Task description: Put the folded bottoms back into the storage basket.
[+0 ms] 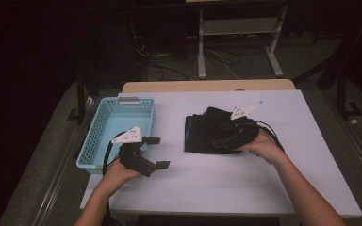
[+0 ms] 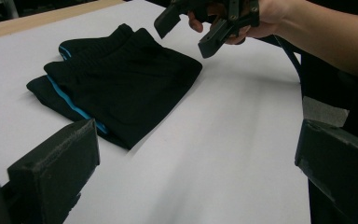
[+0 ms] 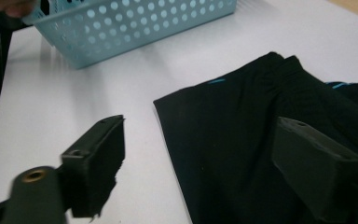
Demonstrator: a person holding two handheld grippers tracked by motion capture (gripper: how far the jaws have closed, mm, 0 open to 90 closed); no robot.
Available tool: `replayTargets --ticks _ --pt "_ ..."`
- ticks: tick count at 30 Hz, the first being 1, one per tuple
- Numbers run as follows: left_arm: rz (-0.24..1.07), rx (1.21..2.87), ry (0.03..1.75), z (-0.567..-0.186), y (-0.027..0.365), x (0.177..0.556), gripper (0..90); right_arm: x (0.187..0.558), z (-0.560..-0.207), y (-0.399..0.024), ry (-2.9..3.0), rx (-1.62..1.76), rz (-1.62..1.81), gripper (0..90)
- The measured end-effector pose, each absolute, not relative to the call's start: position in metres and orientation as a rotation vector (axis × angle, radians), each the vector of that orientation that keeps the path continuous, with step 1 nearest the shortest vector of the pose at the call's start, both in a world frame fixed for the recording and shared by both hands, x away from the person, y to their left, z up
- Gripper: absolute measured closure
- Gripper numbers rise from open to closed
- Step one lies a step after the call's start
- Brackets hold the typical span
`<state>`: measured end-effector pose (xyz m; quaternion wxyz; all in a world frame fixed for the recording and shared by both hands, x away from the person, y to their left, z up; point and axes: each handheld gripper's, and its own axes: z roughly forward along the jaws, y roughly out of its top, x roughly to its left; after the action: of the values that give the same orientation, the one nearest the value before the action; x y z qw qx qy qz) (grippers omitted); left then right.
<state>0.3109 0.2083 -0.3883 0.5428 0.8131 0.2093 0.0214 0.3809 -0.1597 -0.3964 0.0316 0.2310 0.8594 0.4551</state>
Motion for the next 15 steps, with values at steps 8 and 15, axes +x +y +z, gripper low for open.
replayTargets --ticks 8,15 --pt "0.052 1.933 0.497 -0.388 0.208 0.311 0.0 0.382 -0.402 -0.157 2.683 0.700 1.348 40.7" --pt "0.052 1.933 0.498 -0.388 0.208 0.311 0.0 0.383 -0.408 -0.155 2.703 0.698 1.315 48.6"
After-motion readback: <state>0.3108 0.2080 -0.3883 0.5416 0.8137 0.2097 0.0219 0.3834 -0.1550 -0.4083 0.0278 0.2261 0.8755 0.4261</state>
